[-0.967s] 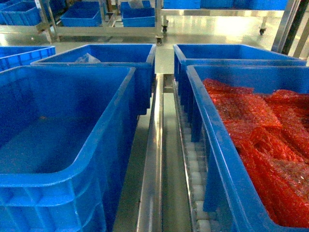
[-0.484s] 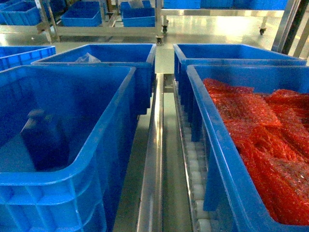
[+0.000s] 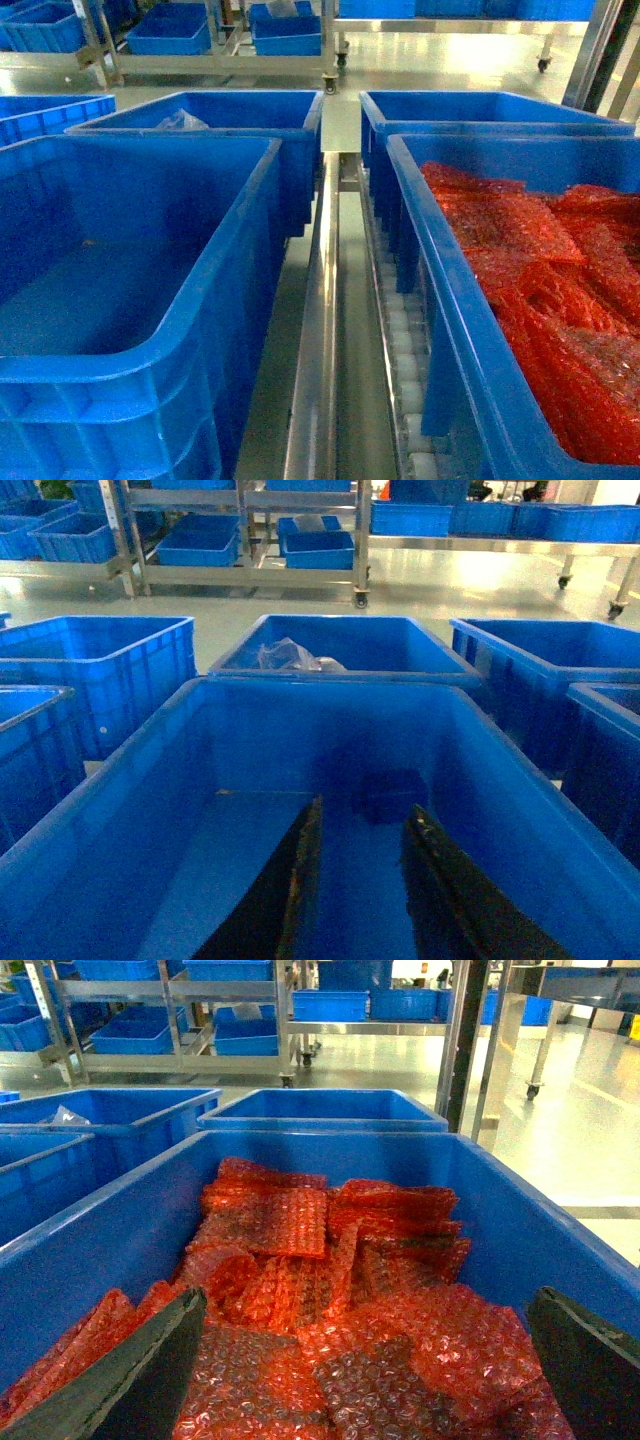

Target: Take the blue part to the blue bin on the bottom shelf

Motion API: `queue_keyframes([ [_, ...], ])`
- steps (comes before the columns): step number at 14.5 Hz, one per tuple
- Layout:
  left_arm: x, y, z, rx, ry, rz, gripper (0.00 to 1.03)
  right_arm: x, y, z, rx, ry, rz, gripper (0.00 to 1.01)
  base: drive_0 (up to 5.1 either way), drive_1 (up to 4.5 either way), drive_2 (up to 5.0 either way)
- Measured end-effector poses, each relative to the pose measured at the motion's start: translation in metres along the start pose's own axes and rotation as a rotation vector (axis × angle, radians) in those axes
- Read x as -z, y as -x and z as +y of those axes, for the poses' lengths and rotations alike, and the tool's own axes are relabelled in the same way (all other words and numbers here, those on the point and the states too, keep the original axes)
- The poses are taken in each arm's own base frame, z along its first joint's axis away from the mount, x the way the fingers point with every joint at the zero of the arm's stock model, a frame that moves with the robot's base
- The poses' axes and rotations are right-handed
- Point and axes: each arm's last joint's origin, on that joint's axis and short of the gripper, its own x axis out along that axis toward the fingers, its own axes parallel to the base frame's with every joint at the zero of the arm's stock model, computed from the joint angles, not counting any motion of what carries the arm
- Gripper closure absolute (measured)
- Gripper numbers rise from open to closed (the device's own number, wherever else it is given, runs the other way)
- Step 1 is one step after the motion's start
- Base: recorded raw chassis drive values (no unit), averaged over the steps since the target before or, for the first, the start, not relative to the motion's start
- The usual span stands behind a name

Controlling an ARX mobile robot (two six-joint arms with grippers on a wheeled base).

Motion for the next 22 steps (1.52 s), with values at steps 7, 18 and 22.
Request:
queue_keyframes([
  [7,0.018,0.023,0.018,-0.01,0.001,-0.002,1.01,0.0,0.0,0.0,0.0,0.0,-0.001,0.03,0.0,0.0,0.0],
  [18,0.03,0.048,0.017,-0.001,0.001,-0.021,1.01,0.0,0.0,0.0,0.0,0.0,0.0,0.03,0.0,0.0,0.0],
  [22,0.031,0.051,0.017,-0.001,0.001,-0.02,1.01,0.0,0.0,0.0,0.0,0.0,0.0,0.03,0.0,0.0,0.0],
])
